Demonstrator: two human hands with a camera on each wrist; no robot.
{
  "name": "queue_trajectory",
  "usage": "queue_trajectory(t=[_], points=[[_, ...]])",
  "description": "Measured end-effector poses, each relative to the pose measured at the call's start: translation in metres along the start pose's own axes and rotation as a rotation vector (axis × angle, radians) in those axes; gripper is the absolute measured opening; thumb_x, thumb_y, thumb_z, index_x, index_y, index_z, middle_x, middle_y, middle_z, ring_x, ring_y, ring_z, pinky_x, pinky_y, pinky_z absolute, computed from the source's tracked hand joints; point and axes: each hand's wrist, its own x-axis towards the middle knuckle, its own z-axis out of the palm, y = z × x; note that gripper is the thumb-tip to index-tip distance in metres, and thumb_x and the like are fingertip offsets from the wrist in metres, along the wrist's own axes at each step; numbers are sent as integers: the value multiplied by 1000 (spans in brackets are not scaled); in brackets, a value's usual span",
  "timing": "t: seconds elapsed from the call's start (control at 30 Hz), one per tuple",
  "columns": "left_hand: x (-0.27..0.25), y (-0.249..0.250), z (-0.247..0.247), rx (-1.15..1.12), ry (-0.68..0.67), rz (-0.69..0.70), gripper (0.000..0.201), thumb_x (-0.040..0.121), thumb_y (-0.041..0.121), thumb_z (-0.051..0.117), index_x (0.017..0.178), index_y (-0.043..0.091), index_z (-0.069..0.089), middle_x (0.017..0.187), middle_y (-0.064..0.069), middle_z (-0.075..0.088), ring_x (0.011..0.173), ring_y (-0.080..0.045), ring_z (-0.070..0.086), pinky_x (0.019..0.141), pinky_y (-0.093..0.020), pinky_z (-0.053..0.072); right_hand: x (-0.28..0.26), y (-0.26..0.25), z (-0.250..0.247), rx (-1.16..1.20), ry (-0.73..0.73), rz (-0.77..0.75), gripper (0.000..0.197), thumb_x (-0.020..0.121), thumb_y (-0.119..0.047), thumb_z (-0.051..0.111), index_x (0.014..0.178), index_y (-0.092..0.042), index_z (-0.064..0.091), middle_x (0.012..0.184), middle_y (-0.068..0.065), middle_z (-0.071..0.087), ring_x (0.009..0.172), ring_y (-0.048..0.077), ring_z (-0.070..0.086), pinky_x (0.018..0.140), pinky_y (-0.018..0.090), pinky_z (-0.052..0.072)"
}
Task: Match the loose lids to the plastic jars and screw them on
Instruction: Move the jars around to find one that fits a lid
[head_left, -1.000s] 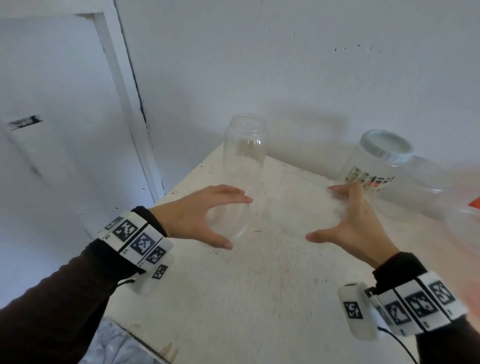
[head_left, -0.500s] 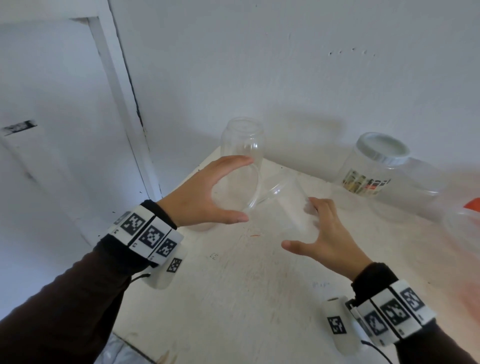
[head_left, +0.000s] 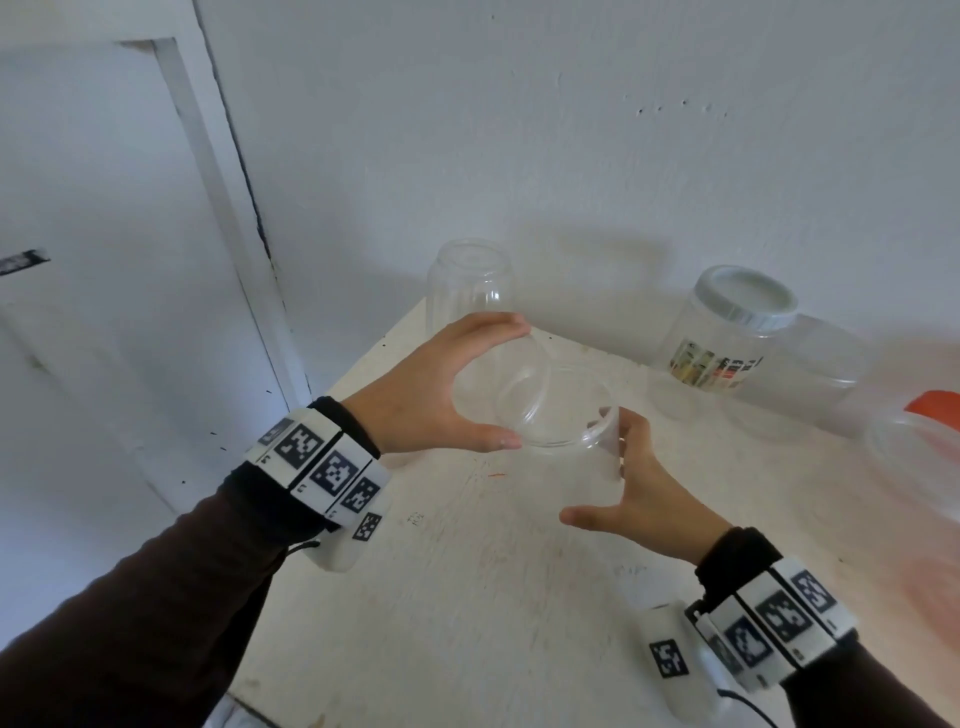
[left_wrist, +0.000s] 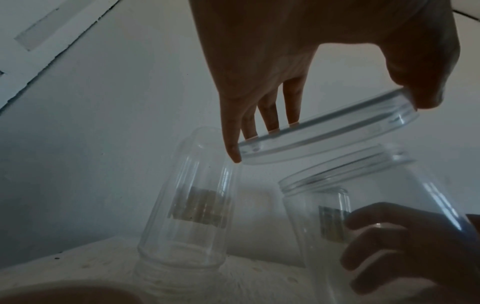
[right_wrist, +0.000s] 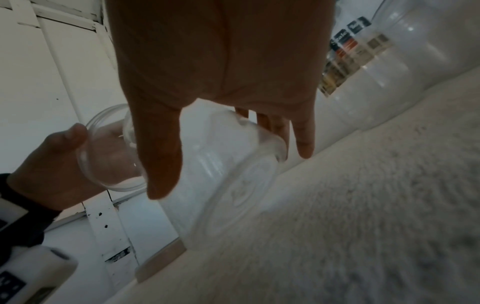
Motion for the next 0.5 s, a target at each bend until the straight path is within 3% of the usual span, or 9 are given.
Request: queue_trajectory(t=[0.13, 0.3, 0.5], points=[[7, 2, 8, 16, -8, 46, 89, 62, 53, 69, 139, 24, 36, 140, 8, 30, 131, 6, 24, 104, -5, 18, 1, 1, 0, 80, 58, -22, 103, 50, -49, 78, 132, -29, 20, 134, -9, 34, 124, 7, 37, 100, 21, 33], [15, 9, 14, 73, -143, 36, 89, 60, 61, 65, 137, 25, 40, 139, 14, 34, 129, 5, 28, 108, -11, 22, 3, 2, 2, 121, 42, -19, 101, 50, -40, 83, 134, -23, 31, 129, -9, 41, 120, 6, 44, 88, 15, 41], [26, 22, 22, 251, -297, 3, 89, 61, 60, 65, 139, 27, 38, 141, 15, 31, 130, -1, 25, 109, -28, 27, 5, 1, 5, 142, 34, -23, 89, 56, -30, 86, 128, -31, 33, 126, -12, 44, 116, 3, 45, 81, 12, 43]])
